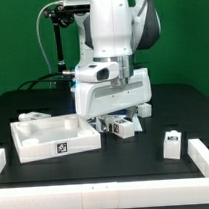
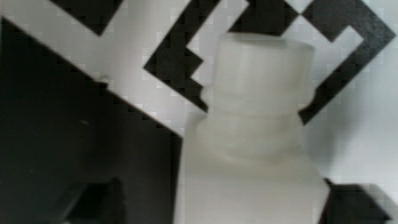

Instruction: Assemble one leg

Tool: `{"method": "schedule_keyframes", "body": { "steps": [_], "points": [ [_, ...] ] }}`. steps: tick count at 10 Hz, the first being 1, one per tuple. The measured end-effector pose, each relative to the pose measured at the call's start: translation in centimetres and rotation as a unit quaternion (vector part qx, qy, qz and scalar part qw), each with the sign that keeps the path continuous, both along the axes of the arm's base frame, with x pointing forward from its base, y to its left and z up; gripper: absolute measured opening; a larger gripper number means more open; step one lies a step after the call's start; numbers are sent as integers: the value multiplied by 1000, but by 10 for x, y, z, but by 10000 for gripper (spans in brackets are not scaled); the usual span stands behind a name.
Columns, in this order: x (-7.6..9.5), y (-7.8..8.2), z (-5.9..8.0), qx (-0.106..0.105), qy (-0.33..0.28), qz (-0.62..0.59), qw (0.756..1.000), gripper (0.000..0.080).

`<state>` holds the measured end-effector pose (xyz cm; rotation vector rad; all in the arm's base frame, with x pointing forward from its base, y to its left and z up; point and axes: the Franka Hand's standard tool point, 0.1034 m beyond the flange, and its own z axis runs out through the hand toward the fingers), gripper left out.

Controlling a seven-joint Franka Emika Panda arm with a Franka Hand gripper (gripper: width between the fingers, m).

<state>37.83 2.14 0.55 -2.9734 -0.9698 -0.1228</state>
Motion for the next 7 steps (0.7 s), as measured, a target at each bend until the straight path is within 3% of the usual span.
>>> {"method": "schedule_keyframes", "body": {
  "steps": [1,2,3,5,6,7],
  "points": [
    [1,0,2,0,-1,0,1000,605],
    [1,3,11,0,25,-42,999,636],
    [11,13,33,0,30,-67,997,636],
    [37,27,64,-1,61,-163,985,647],
    [66,37,78,-2,75,-215,974,648],
    [82,46,79,0,68,-236,969,648]
  ]
}}
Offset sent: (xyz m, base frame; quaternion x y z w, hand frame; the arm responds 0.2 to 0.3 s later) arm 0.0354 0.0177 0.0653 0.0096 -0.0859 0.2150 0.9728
